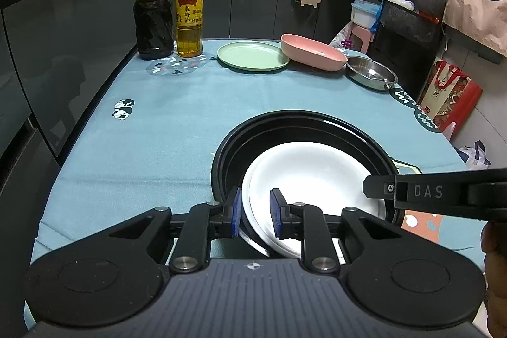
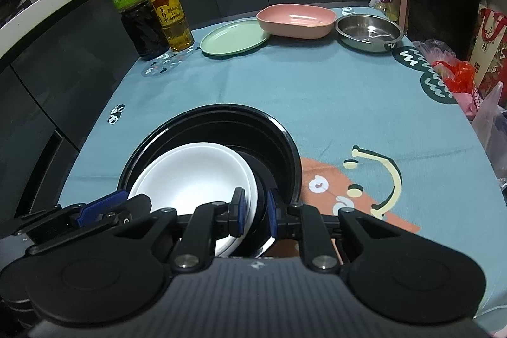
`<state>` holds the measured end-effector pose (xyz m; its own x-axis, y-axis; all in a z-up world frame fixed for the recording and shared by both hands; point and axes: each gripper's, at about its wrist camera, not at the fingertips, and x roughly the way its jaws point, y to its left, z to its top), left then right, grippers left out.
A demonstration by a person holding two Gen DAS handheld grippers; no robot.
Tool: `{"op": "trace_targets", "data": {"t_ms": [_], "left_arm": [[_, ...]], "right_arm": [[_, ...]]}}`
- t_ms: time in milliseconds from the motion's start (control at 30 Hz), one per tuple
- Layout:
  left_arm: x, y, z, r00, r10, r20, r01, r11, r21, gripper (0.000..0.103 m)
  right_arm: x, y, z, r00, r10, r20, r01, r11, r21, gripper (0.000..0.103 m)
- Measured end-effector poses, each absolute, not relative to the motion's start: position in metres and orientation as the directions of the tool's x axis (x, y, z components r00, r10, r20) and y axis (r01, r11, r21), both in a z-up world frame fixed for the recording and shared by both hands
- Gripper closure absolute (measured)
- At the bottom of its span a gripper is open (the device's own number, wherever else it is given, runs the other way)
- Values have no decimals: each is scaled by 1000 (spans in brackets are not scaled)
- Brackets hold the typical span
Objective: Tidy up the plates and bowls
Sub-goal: 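Open both grippers and withdraw from the stacked dishes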
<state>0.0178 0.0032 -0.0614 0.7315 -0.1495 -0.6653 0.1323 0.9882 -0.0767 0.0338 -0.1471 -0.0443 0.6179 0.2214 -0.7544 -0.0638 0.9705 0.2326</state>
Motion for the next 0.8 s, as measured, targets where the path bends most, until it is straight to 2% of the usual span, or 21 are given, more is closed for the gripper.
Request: {"op": "trace_targets", "data": {"t_ms": [233, 433, 600, 800], "left_arm": [[19, 6, -62, 733, -165, -659, 133, 986, -99, 85], [17, 16, -56, 766, -200, -611, 140, 979, -146, 85], [14, 19, -43, 820, -189, -541, 142, 981, -129, 84], [25, 31, -32, 839, -167, -517, 107, 984, -144, 83]], "right_arm": [[36, -151, -46, 616, 237, -751, -69, 966, 249, 91], [33, -152, -37, 660, 228, -716, -85, 969, 231, 91], [37, -154, -29, 690, 230, -686, -98, 969, 226, 90], [49, -160, -21, 712, 215, -669, -84, 971, 223, 89]]}}
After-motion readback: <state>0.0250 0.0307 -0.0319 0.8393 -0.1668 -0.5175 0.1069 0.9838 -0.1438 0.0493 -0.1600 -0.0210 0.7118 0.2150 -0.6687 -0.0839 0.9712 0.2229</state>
